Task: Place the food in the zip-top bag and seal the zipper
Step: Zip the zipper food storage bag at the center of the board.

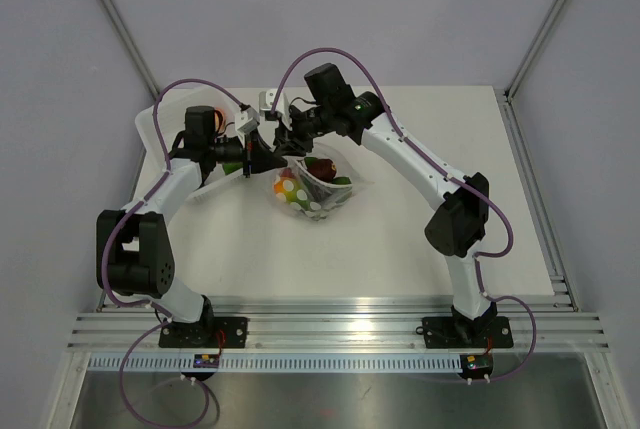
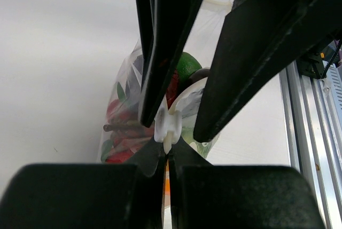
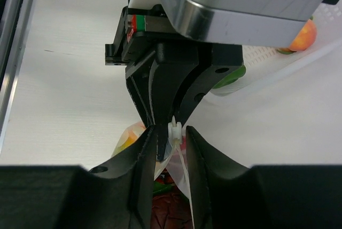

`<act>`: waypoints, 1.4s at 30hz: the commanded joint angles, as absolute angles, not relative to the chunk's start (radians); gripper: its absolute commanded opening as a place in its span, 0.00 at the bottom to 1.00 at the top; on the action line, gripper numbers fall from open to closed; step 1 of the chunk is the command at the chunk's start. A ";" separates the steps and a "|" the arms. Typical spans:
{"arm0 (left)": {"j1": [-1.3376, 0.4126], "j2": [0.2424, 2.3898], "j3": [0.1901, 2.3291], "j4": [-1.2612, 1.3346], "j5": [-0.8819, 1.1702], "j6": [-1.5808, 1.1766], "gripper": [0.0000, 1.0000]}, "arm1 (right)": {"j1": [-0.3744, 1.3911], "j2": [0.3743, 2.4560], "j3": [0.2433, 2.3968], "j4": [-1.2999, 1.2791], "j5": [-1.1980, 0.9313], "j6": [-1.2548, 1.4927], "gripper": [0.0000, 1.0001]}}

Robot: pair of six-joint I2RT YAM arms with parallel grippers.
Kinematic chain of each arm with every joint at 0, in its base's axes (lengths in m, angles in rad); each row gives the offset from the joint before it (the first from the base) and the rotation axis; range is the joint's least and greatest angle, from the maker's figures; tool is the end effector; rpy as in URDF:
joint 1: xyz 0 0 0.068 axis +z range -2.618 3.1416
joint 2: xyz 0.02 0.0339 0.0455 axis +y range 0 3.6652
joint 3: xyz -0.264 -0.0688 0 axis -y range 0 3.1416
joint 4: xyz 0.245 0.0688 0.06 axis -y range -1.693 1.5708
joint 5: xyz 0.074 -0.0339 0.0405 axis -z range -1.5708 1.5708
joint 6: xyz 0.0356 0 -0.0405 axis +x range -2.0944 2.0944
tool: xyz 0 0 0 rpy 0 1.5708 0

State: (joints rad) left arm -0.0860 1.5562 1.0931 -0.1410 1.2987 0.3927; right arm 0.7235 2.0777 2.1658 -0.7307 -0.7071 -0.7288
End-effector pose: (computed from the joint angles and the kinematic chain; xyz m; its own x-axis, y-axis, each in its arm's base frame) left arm 0.3268 -0.0626 0.2742 -0.2118 0.1215 -0.9697 0.9676 0.1658 -0.1905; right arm 0.3353 0.3271 0.3651 0.2597 -0.4461 -0.8565 -0.9653 -0.0960 -0.2427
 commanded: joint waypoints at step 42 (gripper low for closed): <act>-0.048 1.482 1.075 0.054 1.218 0.278 0.00 | 0.709 1.342 1.246 -0.436 -0.327 -0.505 0.00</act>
State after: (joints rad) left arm -0.0769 1.5238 1.0756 -0.0868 1.3033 0.3092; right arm 0.7208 1.4441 1.2987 -0.4034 -0.3988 -0.5453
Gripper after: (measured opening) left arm 0.004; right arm 0.077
